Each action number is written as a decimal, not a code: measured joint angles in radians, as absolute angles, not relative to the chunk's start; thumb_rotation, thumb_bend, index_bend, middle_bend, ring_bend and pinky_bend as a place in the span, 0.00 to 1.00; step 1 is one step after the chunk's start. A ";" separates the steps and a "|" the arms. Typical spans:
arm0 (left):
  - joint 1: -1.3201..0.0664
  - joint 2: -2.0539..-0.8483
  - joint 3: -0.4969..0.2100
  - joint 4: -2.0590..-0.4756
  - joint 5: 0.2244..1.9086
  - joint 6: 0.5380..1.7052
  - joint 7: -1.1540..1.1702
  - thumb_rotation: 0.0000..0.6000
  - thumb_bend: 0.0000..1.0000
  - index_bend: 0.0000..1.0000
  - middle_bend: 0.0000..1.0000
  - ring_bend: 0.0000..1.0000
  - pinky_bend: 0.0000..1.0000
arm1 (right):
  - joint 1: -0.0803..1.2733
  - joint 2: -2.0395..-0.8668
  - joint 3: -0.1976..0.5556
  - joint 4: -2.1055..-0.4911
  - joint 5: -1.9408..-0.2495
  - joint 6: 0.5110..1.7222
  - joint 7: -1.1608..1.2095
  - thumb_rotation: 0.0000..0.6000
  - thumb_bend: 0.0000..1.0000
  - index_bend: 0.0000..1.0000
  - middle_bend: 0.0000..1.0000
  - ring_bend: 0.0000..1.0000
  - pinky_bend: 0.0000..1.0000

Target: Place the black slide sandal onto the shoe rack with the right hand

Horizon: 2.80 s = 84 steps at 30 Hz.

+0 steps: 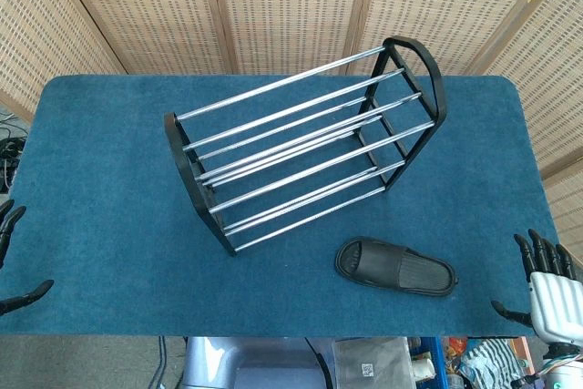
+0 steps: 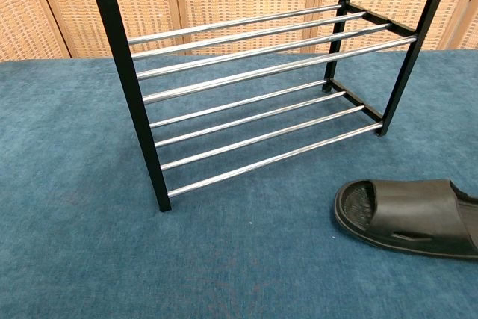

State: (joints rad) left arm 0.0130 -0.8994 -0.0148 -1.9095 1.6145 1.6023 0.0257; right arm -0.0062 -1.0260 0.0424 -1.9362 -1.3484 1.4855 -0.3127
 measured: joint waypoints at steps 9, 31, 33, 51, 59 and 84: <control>0.013 -0.896 -0.012 -1.907 1.616 1.602 0.018 1.00 0.14 0.00 0.00 0.00 0.00 | 0.001 -1.023 0.037 -1.930 -1.349 1.465 -0.305 1.00 0.00 0.00 0.00 0.00 0.00; 0.011 -0.883 -0.012 -1.894 1.585 1.587 -0.013 1.00 0.14 0.00 0.00 0.00 0.00 | 0.250 -1.132 0.026 -1.760 -1.347 1.030 -0.257 1.00 0.00 0.00 0.00 0.00 0.00; 0.010 -0.883 -0.012 -1.894 1.583 1.587 -0.012 1.00 0.14 0.00 0.00 0.00 0.00 | 0.262 -1.157 0.027 -1.735 -1.331 1.006 -0.251 1.00 0.00 0.00 0.00 0.00 0.00; 0.003 -0.880 -0.017 -1.902 1.557 1.570 -0.016 1.00 0.14 0.00 0.00 0.00 0.00 | 0.299 -1.298 0.030 -1.558 -1.276 0.980 -0.240 1.00 0.00 0.05 0.02 0.00 0.00; 0.004 -0.875 -0.017 -1.905 1.551 1.570 -0.032 1.00 0.14 0.00 0.00 0.00 0.00 | 0.315 -1.331 0.025 -1.505 -1.274 0.960 -0.227 1.00 0.00 0.19 0.15 0.05 0.06; 0.000 -0.876 -0.015 -1.908 1.546 1.559 -0.028 1.00 0.14 0.00 0.00 0.00 0.00 | 0.351 -1.256 0.027 -1.574 -1.363 0.946 0.022 1.00 0.36 0.62 0.54 0.41 0.35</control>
State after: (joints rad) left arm -0.0002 -0.8756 -0.0149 -1.9085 1.5456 1.5595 -0.0284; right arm 0.3505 -1.2556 0.0275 -1.5739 -1.3632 0.9458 0.0217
